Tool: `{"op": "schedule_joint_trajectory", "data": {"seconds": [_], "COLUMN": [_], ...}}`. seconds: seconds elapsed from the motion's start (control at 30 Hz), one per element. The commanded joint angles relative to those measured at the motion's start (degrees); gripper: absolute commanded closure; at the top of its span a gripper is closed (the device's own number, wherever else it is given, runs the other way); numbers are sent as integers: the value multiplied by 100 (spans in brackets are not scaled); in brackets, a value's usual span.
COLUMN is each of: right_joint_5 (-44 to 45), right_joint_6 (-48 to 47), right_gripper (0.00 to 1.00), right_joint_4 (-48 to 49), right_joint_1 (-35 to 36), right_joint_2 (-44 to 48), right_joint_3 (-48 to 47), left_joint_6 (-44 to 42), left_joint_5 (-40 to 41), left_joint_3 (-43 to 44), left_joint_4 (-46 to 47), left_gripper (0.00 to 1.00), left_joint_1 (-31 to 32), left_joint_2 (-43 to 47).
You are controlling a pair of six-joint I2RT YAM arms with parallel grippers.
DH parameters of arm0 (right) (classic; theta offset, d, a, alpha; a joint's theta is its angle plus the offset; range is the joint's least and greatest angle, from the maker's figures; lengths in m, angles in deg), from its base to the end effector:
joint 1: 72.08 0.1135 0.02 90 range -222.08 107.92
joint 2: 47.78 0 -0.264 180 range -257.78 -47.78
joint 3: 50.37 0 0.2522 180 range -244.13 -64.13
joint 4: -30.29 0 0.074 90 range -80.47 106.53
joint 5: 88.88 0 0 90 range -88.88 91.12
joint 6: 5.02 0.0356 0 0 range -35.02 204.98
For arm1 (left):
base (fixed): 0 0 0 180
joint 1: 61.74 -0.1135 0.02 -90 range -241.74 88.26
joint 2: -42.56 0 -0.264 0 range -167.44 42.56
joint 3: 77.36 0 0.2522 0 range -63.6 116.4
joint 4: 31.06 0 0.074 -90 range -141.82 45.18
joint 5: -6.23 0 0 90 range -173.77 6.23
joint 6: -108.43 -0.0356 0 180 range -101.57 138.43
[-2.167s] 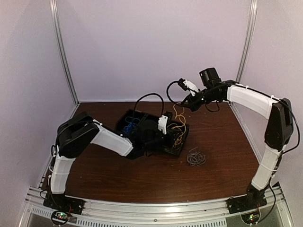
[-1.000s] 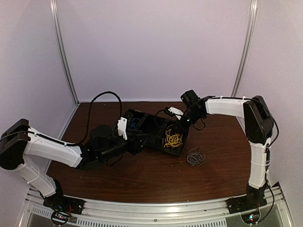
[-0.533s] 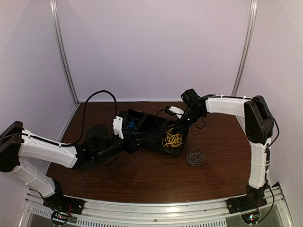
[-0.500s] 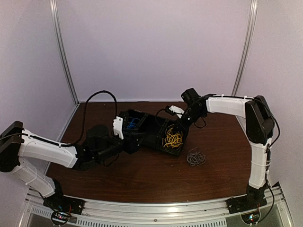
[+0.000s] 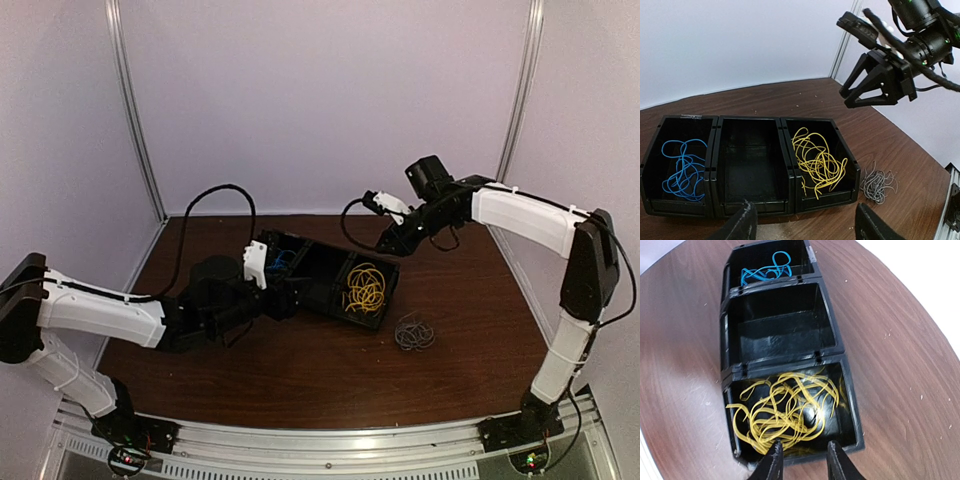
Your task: Untangle the cables
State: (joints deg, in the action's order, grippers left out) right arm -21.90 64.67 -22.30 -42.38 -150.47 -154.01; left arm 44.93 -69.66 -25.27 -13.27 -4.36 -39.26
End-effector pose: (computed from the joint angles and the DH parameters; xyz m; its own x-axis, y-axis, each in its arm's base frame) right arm 0.3374 0.2085 0.2915 -0.4073 -0.6001 -0.6884 -0.8618 0.5021 0.0722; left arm 0.1731 -0.2544 0.2273 -0.4069 -0.1670 -0.8981 0.5662 0.7254 -0.3914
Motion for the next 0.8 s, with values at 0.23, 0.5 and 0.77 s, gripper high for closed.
{"op": "schedule_joint_trajectory", "data": {"seconds": [0.23,0.5,0.77], "right_joint_5": [-19,220,-336], "right_joint_6": [-1081,-1363,-1708], "right_gripper": [76,73,63], "right_joint_4": [-271,-35,265], "right_joint_1": [-737,-990,-992], "right_joint_2": [2118,2291,1452], "right_joint_3": [2396,3324,3141], "left_joint_6": [-347,-352,-349], "left_joint_5": [-211,-741,-869], "left_joint_3": [249,499,542], "left_joint_4": [158,273,186], "left_gripper": [33,36,37], "left_joint_1": [9,17,61], "left_joint_2": [-292,-716,-719]}}
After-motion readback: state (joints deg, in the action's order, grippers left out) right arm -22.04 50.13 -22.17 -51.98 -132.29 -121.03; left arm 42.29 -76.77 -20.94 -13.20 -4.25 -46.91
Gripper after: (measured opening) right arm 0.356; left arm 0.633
